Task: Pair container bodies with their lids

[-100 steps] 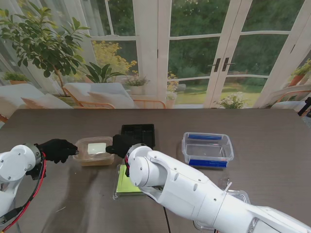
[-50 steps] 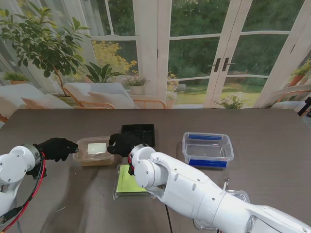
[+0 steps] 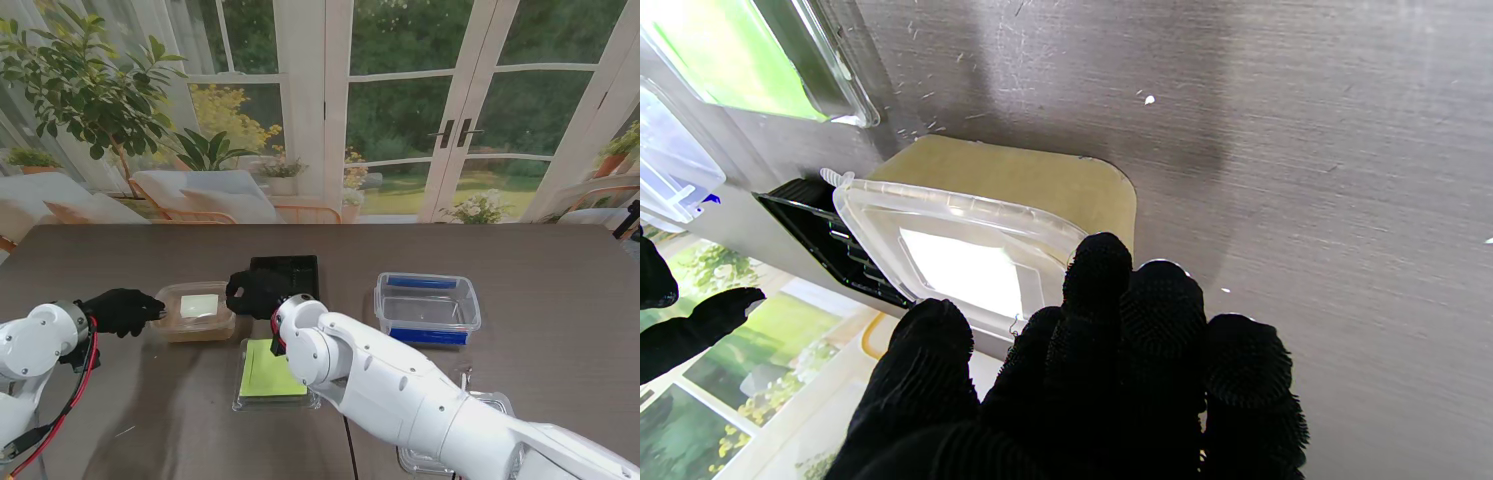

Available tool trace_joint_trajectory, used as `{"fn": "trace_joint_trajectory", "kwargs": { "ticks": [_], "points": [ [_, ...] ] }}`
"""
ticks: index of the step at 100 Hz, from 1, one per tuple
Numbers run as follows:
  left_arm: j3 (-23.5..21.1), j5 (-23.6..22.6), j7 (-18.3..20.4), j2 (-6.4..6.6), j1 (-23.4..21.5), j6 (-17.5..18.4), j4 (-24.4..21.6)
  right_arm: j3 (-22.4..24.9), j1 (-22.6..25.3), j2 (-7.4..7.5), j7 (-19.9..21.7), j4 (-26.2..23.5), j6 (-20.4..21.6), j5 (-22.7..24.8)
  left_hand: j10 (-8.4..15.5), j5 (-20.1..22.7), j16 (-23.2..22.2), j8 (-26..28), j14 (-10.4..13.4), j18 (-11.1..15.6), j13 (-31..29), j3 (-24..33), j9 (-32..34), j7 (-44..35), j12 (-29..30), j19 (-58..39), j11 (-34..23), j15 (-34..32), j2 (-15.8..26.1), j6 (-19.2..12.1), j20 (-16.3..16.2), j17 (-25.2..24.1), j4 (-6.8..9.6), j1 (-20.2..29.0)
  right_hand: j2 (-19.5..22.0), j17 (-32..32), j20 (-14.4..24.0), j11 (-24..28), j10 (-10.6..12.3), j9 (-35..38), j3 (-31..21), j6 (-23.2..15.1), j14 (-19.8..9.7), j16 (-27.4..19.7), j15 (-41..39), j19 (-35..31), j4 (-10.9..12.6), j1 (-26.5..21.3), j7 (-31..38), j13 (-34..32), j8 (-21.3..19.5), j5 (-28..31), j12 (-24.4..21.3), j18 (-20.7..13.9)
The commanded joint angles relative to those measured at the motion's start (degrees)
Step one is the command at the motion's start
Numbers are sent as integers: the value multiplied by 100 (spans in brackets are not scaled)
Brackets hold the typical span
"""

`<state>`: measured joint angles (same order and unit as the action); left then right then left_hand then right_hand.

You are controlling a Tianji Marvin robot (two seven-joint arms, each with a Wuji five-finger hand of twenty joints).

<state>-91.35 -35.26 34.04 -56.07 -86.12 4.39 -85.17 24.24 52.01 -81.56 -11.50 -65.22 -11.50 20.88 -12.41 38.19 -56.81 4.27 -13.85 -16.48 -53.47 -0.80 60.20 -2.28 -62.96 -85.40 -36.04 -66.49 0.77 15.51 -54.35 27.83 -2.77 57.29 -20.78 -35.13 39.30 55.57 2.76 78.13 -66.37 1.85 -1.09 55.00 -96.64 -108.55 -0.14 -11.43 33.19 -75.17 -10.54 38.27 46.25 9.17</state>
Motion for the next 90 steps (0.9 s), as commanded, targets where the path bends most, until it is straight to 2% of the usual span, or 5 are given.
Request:
{"fn": "trace_joint_trajectory", "kwargs": {
  "ticks": [1,23,60,90],
  "points": [
    [25,6,143,-15,54,4,30,-15,-35,-12,110,94,105,-35,-78,121,-18,22,81,-65,-194,5,66,-35,-75,-276,-63,-176,151,-106,48,27,197,-81,-130,-3227,-107,-98,-472,46,-205,-173,-291,-54,-77,-281,-153,-2,-11,-25,-43,71,77,171],
    [149,-14,178,-3,185,31,184,-96,-186,-126,133,448,329,-125,-74,95,-16,19,77,-58,-178,6,52,-25,-71,-262,-55,-162,144,-168,49,10,196,-75,-120,-3225,-117,-113,-480,36,-180,-257,-282,-70,-66,-260,-150,-49,-150,-25,3,-181,83,200],
    [200,27,153,-10,211,-38,321,-331,-472,-514,66,1222,663,-249,-100,76,-3,17,23,-68,-97,5,-20,-21,-28,-192,13,-76,136,-238,57,-76,195,-67,-79,-3220,-127,-131,-485,11,-131,-348,-262,-89,-51,-238,-148,-50,-196,-25,13,-258,83,238],
    [266,91,163,-6,269,-15,465,-458,-565,-720,130,1685,837,-339,-105,75,-10,16,14,-71,-89,6,-24,-21,-20,-182,8,-69,138,-241,48,-81,196,-67,-35,-3219,-130,-131,-473,42,-97,-327,-238,-105,-38,-231,-134,-14,-186,-24,7,-217,72,253]
  ]
}}
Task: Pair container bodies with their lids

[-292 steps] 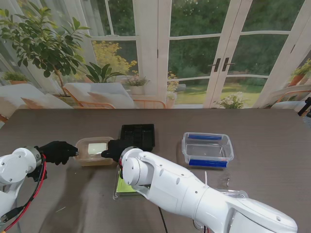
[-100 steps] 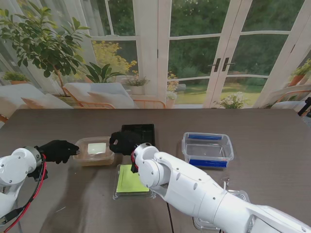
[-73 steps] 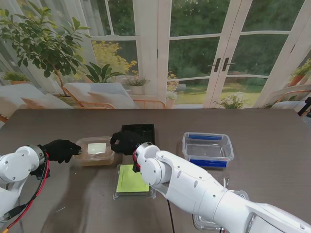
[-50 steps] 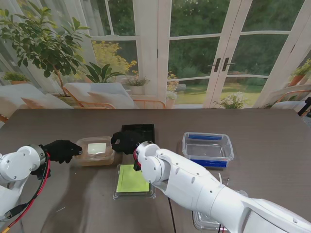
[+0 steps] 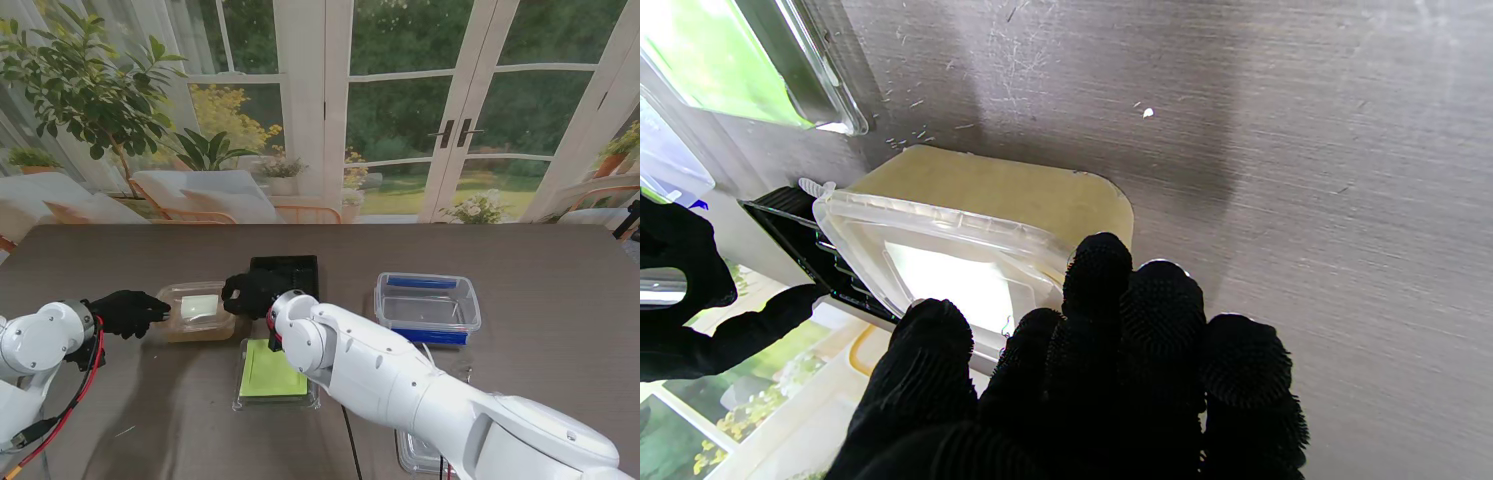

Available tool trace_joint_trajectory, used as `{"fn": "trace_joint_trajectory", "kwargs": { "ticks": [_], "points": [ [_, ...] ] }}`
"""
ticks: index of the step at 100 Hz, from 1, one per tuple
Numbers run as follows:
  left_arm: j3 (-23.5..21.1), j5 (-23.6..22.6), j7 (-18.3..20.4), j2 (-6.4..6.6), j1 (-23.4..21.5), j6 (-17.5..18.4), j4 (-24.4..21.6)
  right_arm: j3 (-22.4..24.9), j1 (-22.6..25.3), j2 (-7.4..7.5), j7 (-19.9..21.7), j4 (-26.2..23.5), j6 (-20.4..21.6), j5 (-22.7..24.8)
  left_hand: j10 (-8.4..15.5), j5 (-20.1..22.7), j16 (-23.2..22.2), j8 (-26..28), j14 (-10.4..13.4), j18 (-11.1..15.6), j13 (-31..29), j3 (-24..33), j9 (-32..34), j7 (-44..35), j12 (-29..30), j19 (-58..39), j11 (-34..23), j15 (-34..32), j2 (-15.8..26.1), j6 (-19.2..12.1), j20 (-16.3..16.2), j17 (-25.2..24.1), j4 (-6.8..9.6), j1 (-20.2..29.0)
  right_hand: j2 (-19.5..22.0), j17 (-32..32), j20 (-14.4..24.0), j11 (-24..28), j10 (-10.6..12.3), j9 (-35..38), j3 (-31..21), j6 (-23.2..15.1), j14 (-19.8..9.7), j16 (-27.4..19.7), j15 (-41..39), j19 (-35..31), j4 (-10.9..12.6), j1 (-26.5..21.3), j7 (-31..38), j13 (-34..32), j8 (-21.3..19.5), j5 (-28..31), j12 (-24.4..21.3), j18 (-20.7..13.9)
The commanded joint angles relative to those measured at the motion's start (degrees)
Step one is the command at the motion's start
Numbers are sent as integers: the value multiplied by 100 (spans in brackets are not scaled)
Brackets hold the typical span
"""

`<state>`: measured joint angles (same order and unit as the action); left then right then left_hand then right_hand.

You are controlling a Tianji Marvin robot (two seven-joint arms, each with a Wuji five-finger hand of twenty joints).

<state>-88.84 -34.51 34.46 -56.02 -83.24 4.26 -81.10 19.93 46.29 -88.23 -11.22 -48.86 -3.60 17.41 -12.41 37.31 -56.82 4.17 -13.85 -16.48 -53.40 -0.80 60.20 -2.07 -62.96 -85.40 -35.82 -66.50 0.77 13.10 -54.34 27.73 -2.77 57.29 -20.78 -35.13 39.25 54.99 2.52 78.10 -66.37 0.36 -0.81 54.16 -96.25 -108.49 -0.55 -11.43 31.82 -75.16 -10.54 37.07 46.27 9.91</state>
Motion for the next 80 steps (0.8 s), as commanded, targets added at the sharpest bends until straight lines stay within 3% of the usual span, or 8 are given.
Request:
{"fn": "trace_joint_trajectory", "kwargs": {
  "ticks": [1,52,80],
  "points": [
    [17,17,122,-11,-19,-1,60,-30,5,-59,101,62,50,5,-104,165,-10,26,12,-71,-95,6,-25,-43,-20,-181,-14,-68,141,2,46,-71,196,-69,-34,-3219,-124,-74,-447,45,-96,-179,-266,-21,-77,-237,-92,-13,-49,-25,7,-98,69,178],
    [-51,37,214,5,-101,5,12,-131,-74,-259,132,562,206,-37,-108,183,-14,28,11,-69,-90,5,-25,-49,-13,-174,-20,-69,151,10,35,-76,197,-74,20,-3219,-124,-78,-441,60,-56,-94,-273,-29,-82,-237,-80,28,-32,-24,-3,-63,64,180],
    [-80,49,341,26,-162,-45,-32,-125,-56,-239,150,551,199,-44,-112,192,-13,29,-5,-75,-79,3,-28,-51,-7,-155,-12,-58,164,14,34,-101,197,-81,26,-3219,-124,-81,-441,64,-50,-80,-277,-34,-75,-237,-74,34,-23,-25,-8,-61,63,180]
  ]
}}
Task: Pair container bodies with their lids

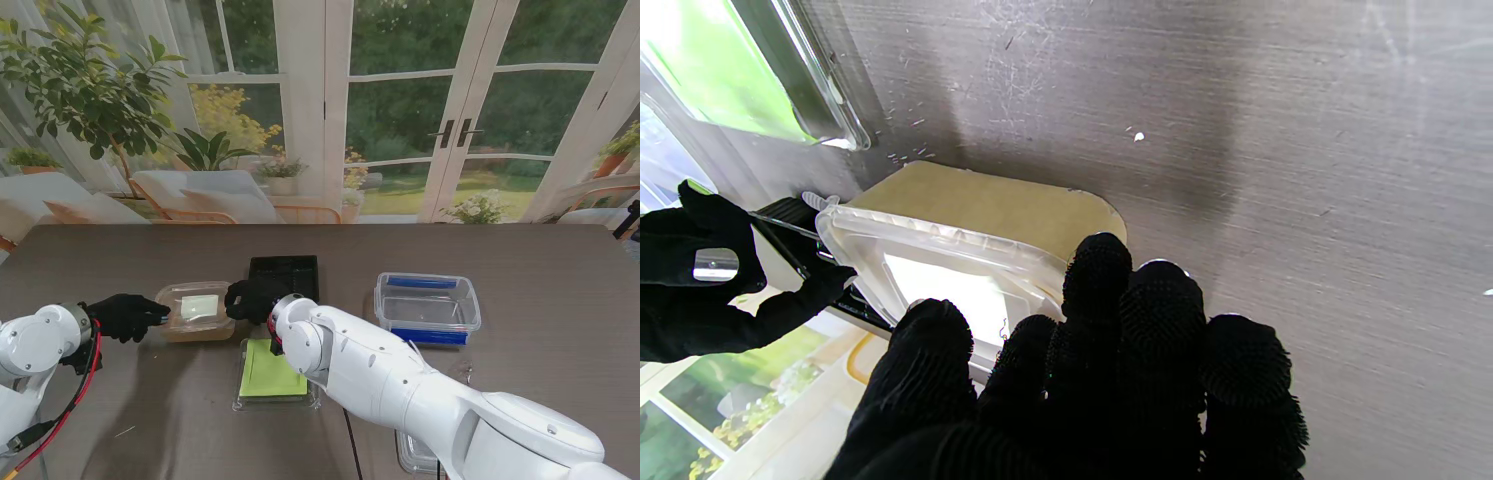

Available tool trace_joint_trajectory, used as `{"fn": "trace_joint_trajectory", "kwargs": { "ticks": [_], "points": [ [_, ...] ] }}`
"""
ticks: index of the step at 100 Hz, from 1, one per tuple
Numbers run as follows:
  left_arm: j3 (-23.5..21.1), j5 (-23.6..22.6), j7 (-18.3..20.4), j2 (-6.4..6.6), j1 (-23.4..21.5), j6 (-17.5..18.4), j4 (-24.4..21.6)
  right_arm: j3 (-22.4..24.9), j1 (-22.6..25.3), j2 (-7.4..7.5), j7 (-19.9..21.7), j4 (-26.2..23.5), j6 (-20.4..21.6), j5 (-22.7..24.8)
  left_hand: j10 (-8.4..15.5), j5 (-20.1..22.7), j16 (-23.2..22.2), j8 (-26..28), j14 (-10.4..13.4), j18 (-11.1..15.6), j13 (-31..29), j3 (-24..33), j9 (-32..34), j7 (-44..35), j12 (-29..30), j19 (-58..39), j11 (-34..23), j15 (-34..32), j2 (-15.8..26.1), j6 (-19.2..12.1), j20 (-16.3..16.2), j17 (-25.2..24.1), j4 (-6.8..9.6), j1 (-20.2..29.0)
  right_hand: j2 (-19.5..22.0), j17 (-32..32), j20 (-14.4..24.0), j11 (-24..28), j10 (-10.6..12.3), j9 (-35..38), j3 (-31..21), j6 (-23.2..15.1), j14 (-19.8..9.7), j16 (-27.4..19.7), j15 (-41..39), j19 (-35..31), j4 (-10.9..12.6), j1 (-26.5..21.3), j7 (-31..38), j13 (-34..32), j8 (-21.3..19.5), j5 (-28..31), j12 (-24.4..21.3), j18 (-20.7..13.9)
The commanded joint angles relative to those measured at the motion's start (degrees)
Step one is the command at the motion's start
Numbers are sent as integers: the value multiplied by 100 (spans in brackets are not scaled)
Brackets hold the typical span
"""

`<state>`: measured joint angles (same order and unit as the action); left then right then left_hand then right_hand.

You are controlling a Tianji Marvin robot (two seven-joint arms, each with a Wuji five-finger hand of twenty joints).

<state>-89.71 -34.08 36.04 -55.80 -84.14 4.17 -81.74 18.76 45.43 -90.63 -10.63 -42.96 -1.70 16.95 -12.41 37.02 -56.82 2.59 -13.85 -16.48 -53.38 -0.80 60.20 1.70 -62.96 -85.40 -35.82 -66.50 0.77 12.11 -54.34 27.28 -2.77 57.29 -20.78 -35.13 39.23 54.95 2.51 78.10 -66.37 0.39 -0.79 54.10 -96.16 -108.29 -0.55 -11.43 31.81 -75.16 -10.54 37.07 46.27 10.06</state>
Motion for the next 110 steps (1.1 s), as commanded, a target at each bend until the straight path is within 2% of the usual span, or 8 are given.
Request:
{"fn": "trace_joint_trajectory", "kwargs": {
  "ticks": [1,110],
  "points": [
    [6,7,189,5,-74,-38,33,-8,30,2,92,-39,10,2,-112,230,-13,189,-5,-75,-82,2,-28,-432,-7,-155,-12,-58,164,112,34,-56,197,-82,27,-3219,-122,-78,-440,64,-52,-86,-280,-28,-83,-257,-73,30,-22,-25,-8,-63,63,165],
    [137,59,467,63,-59,-25,296,8,92,40,162,111,157,-55,-115,236,-21,191,-8,-62,-74,4,-32,-433,-7,-137,-21,-53,196,113,16,-74,201,-80,57,-3218,-125,-78,-436,77,-33,-16,-274,-35,-73,-251,-71,42,21,-24,-28,-54,63,166]
  ]
}}
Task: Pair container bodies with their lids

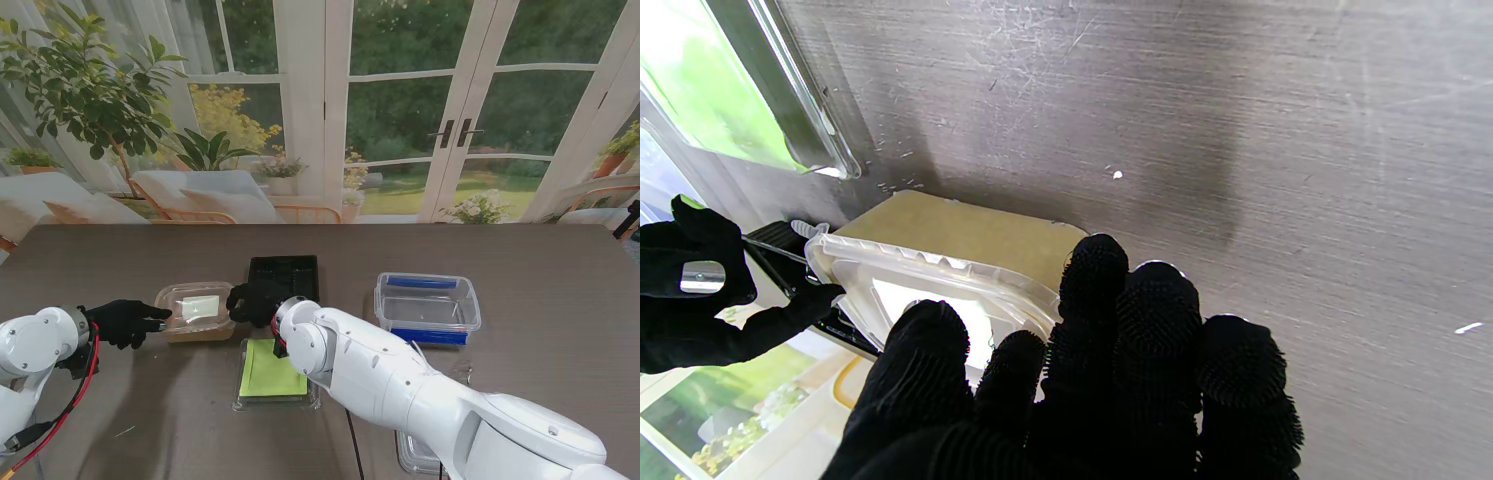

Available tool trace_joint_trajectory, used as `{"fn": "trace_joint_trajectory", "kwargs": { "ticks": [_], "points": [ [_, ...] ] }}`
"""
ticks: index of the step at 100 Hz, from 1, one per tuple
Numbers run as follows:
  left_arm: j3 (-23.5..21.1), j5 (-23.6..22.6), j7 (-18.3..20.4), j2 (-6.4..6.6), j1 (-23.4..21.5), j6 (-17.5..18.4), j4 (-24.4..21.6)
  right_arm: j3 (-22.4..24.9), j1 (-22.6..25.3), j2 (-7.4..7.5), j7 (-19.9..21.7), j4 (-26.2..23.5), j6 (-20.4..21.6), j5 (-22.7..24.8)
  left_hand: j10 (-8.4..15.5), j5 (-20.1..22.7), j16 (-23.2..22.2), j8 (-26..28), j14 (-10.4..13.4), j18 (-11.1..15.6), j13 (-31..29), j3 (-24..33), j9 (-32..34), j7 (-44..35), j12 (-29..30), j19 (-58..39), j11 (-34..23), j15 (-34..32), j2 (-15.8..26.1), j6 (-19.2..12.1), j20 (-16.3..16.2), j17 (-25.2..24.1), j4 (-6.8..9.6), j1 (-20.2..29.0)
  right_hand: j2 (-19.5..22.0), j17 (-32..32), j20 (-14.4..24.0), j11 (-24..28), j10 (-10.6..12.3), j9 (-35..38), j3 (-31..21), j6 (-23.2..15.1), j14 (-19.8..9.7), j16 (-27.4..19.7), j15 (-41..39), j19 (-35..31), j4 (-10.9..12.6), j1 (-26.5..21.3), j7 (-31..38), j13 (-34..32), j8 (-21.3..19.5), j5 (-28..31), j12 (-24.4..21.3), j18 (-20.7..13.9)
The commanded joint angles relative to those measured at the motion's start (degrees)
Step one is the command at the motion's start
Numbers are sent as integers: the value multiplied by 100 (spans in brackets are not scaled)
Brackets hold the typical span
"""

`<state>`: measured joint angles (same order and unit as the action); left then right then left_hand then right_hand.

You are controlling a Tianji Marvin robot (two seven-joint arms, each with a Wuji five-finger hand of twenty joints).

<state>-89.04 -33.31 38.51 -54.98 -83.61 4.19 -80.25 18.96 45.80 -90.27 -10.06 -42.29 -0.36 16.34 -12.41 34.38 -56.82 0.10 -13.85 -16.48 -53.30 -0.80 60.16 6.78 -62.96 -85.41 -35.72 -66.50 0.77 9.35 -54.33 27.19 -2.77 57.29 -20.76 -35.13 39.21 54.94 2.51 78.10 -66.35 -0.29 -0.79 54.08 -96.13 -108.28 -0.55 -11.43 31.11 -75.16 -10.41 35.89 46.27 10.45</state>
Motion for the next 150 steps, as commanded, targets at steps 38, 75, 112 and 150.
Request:
{"fn": "trace_joint_trajectory", "kwargs": {
  "ticks": [38,75,112,150],
  "points": [
    [106,34,290,-12,-155,-110,144,-23,77,46,158,7,37,15,-127,507,-23,440,-26,-74,-88,3,-15,-943,-11,-139,-39,-62,203,412,11,-63,202,-86,70,-3214,-131,-78,-437,80,-32,77,-244,-38,-72,-237,-72,47,109,-23,-48,55,63,131],
    [101,2,356,3,-177,-120,165,-37,76,48,197,19,70,9,-121,505,-23,440,-17,-73,-84,5,-22,-942,-13,-136,-40,-66,205,406,8,-66,203,-83,79,-3212,-139,-81,-430,73,-21,108,-250,-46,-57,-221,-72,58,127,-23,-58,16,62,141],
    [-61,-161,358,9,-129,-6,-69,-2,30,70,157,-148,6,11,-111,498,-21,439,-1,-67,-100,1,-8,-940,-16,-145,-55,-78,185,421,8,-47,201,-99,94,-3210,-146,-84,-430,64,34,164,-247,-52,-50,-208,-76,78,152,-23,-72,-41,62,151],
    [-63,-207,336,8,49,73,-130,2,-12,67,185,-200,-17,-8,-107,505,-18,440,-8,-78,-118,0,-2,-943,-19,-160,-62,-86,170,411,11,-25,200,-119,124,-3209,-150,-87,-428,55,83,201,-254,-57,-43,-202,-75,97,166,-24,-77,-79,62,156]
  ]
}}
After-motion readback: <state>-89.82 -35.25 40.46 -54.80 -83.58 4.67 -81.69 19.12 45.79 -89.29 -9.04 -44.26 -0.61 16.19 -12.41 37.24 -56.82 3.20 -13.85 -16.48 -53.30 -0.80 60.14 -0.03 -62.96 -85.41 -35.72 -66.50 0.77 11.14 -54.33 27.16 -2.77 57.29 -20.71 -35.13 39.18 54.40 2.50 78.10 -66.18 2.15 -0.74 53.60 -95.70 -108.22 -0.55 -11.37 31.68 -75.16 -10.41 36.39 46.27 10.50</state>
